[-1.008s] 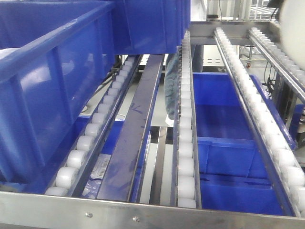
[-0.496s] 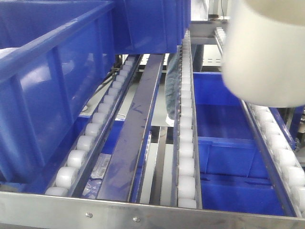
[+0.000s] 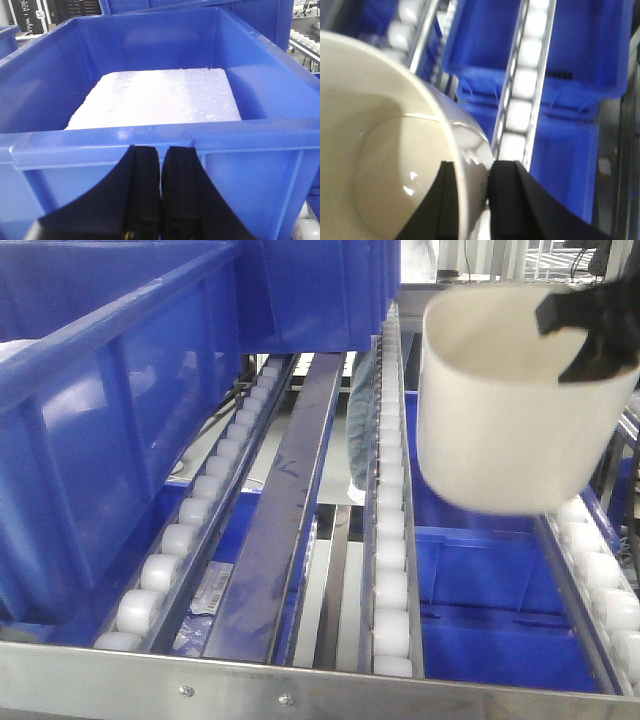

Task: Move white bin to right shelf second layer
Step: 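Swing the right gripper with the bin over the second shelf layer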

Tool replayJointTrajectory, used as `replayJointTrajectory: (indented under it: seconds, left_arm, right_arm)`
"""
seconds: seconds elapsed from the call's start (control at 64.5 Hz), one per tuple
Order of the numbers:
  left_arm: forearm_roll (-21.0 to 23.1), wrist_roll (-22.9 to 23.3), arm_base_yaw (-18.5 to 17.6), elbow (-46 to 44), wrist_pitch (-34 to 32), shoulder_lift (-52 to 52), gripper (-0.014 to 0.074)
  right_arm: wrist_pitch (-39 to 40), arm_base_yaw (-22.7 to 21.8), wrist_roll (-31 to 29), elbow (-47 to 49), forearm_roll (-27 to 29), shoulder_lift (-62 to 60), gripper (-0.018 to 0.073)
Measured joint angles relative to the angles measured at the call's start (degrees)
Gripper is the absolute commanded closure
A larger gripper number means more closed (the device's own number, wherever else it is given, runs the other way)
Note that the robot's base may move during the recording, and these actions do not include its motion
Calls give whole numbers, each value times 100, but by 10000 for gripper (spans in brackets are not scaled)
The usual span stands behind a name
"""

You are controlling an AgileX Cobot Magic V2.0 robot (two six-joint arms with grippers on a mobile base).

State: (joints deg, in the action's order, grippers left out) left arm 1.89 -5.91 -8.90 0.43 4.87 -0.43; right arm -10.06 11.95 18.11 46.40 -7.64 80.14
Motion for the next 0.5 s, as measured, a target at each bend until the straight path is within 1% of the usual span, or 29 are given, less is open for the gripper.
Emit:
replayJointTrajectory:
  seconds: [0.496]
  left_arm:
    - [0,0,0,0,0,0,512]
  right_arm:
    - [114,2,10,26,11,728,489]
